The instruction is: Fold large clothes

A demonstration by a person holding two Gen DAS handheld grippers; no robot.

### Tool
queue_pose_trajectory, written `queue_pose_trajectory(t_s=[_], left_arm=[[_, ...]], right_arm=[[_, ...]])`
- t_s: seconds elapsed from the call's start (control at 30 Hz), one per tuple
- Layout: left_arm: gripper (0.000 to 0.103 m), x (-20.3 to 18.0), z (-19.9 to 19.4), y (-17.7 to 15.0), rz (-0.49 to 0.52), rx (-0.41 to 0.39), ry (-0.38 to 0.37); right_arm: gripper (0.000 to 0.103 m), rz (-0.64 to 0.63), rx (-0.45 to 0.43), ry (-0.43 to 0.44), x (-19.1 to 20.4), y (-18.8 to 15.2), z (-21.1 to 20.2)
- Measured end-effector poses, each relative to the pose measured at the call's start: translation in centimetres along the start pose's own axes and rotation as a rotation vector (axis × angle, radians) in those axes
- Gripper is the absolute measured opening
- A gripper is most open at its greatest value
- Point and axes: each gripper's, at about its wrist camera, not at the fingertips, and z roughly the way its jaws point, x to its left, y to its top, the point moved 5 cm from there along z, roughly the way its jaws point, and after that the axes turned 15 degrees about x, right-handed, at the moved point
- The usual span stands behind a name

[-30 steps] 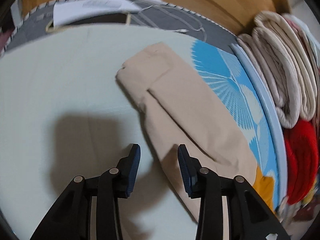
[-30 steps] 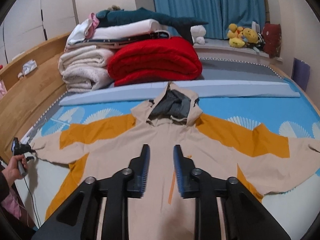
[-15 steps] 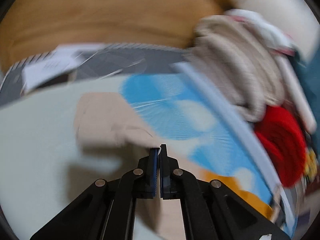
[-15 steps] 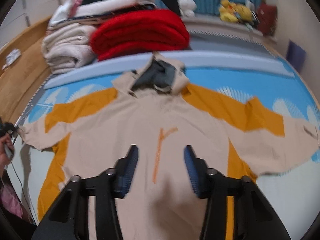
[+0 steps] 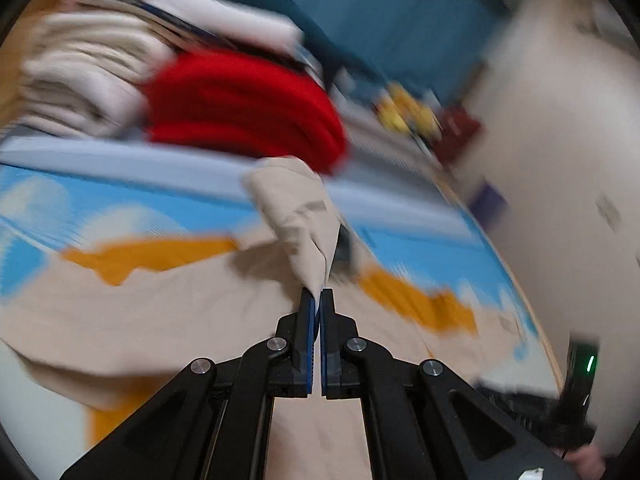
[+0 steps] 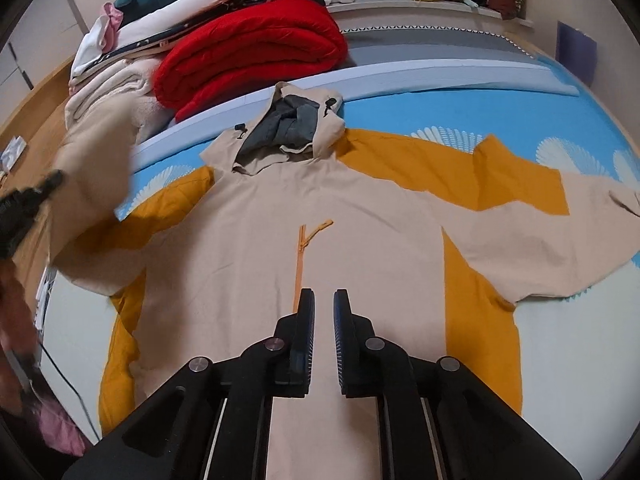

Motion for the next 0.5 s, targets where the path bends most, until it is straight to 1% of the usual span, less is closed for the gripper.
queue_pose_trajectory(t_s=[0.07,0.1,0.13,0.2,0.27,0.33,0.37,0.4,0.43,0.5], left_arm=[[0.001,-2.1,5.1,-2.3,0.011,0.156,-0.038],[0.002,-2.5,6.6,-3.3,0.003,0.207,-0.049],[0.002,-2.8,7.9,-4.1,-0.009,0.255,-0.048],[0.002,-2.9,8.1,-4.6,-0.027,0.29,-0.023],[0.005,-2.9,6.4,-4.0,-0.025,0.269,0.011],[0.007,-1.8,3.0,-3.6,-0.048,0.22,0.091],[0.008,-1.5,1.5,-3.6,-0.077,0.202,0.121],[0.008,-0.8,-0.1,-3.5,-0.119,0.188,0.157],[0.009,0.2,-1.7,-3.7,-0.167,0.18,0.194],[0.011,1.8,-4.2,-4.3,-0.25,0.157,0.239]], right_arm=[[0.017,0.013,-0.001,0.007,-0.2,-0.3,-0.2],[0.02,0.019,0.002,0.016,-0.3,-0.5,-0.2],[0.022,0.024,0.007,0.025,-0.3,-0.8,-0.3],[0.024,0.029,0.009,0.038,-0.3,-1.3,-0.5],[0.024,0.026,0.0,0.048,-0.4,-1.8,-0.9],[0.024,0.026,-0.019,0.045,-0.5,-2.1,-1.5],[0.024,0.028,-0.03,0.045,-0.6,-2.0,-1.7],[0.02,0.033,-0.045,0.045,-0.7,-2.0,-2.1],[0.012,0.04,-0.061,0.046,-0.8,-1.9,-2.4],[0.011,0.051,-0.085,0.053,-0.8,-1.7,-2.7]])
